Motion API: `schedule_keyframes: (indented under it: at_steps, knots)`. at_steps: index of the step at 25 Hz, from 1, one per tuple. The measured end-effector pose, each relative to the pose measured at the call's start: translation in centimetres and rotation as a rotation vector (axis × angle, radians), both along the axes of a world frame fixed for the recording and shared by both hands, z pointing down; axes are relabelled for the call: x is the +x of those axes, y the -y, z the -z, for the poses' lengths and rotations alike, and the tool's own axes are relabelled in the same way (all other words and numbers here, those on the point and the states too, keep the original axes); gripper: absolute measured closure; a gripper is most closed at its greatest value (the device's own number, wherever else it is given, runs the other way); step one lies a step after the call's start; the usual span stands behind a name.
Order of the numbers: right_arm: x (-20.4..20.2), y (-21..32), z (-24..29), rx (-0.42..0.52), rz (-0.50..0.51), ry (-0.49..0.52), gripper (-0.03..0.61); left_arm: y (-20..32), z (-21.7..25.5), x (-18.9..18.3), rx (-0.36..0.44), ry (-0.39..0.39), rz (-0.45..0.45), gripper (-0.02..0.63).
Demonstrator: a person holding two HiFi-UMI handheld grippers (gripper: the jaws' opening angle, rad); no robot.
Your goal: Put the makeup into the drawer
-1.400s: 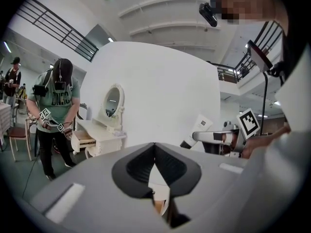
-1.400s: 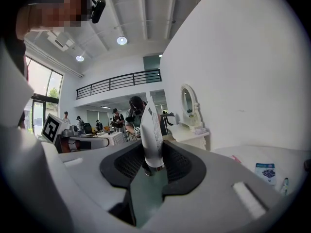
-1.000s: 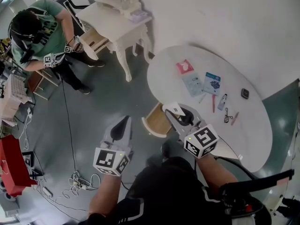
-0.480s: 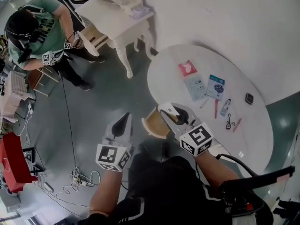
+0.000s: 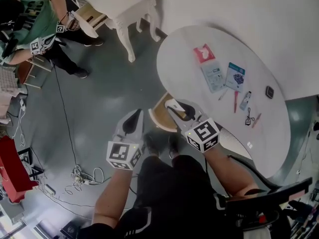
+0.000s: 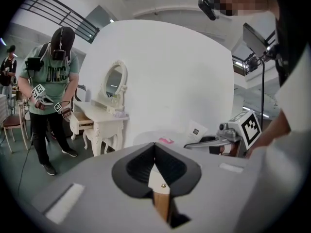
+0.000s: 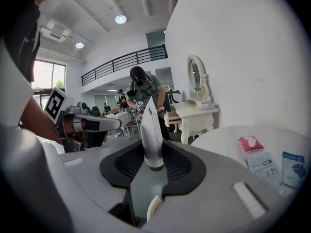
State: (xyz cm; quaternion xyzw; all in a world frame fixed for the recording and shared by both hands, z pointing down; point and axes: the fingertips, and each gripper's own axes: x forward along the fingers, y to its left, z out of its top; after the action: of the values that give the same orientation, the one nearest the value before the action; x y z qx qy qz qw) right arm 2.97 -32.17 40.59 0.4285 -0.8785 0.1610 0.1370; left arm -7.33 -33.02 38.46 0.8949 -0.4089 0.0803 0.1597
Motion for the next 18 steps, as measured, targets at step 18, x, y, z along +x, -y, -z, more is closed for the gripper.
schedule_keyframes:
  at_steps: [18]
  knots:
    - [-0.8, -0.5, -16.3, -0.197, 0.07, -0.121, 0.457, -0.4, -15.7, -0.7, -0.19, 0.051, 0.02, 0.615]
